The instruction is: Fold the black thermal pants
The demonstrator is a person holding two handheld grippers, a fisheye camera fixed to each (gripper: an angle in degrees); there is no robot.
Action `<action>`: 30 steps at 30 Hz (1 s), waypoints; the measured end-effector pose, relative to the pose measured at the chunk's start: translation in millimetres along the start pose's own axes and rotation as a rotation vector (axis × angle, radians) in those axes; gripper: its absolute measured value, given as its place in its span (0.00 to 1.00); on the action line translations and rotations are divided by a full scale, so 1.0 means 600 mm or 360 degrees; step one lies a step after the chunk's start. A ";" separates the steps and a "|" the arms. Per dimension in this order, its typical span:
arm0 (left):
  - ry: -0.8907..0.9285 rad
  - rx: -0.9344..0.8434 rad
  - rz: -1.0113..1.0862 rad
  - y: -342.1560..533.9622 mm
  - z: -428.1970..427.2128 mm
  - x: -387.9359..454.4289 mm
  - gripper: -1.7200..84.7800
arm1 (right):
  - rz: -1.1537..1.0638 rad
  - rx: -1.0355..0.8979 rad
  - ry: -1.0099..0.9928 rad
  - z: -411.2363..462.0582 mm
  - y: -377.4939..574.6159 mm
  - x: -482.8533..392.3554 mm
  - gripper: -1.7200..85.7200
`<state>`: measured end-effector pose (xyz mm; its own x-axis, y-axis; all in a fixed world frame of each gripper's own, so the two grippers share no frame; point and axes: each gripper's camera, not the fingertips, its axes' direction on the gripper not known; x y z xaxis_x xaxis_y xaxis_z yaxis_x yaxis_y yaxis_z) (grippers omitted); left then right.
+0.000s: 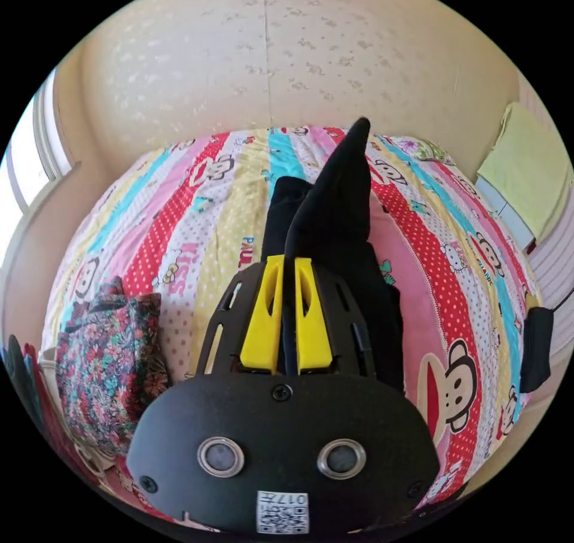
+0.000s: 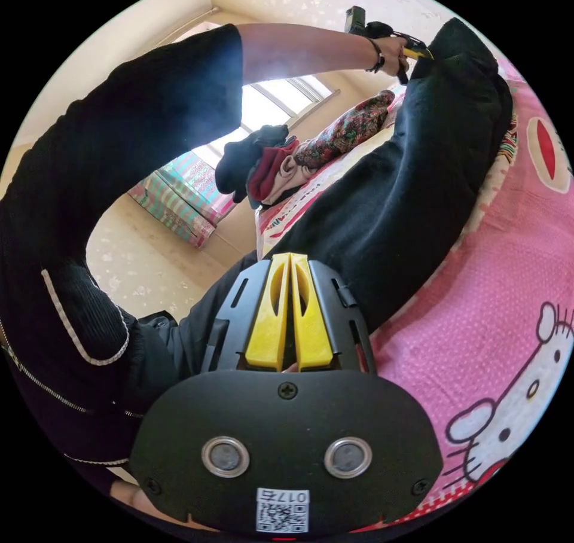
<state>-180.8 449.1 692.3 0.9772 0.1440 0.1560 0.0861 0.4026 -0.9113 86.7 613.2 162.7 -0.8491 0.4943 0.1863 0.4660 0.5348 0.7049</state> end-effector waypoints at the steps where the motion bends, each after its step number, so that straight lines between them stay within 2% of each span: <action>1: 0.0053 -0.0032 -0.0046 0.015 0.014 -0.034 0.07 | -0.0001 0.0004 -0.0006 -0.002 0.002 0.001 0.02; 7: 0.0467 0.0009 -0.0224 0.078 0.000 -0.142 0.10 | 0.0014 0.0009 -0.0061 -0.012 0.006 0.005 0.02; 11: 0.0637 -0.0094 0.0025 0.179 -0.049 -0.154 0.11 | 0.0012 0.0019 -0.0089 -0.019 0.009 0.003 0.02; 15: 0.0601 -0.0220 0.0397 0.388 -0.131 -0.140 0.10 | 0.0008 0.0033 -0.0117 -0.026 0.011 -0.002 0.02; 18: 0.0574 -0.0217 0.0361 0.542 -0.182 -0.134 0.10 | 0.0009 0.0037 -0.0139 -0.030 0.011 -0.006 0.02; 20: 0.0417 -0.0243 0.0357 0.616 -0.195 -0.123 0.11 | -0.0003 0.0068 -0.0150 -0.036 0.015 -0.011 0.02; 22: 0.0221 -0.0181 0.0497 0.696 -0.206 -0.109 0.11 | -0.0011 0.0102 -0.0140 -0.041 0.019 -0.017 0.02; 28: 0.0188 0.0013 0.0474 0.795 -0.231 -0.128 0.10 | -0.0026 0.0176 -0.0019 -0.047 0.029 -0.041 0.02; 30: 0.0263 0.0081 0.0451 0.815 -0.240 -0.140 0.11 | -0.0021 0.0200 0.0003 -0.049 0.031 -0.046 0.02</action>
<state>-193.0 504.0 178.6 0.9796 0.1097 -0.1685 -0.1992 0.4130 -0.8887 111.4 589.4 190.5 -0.8556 0.4858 0.1790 0.4824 0.6226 0.6161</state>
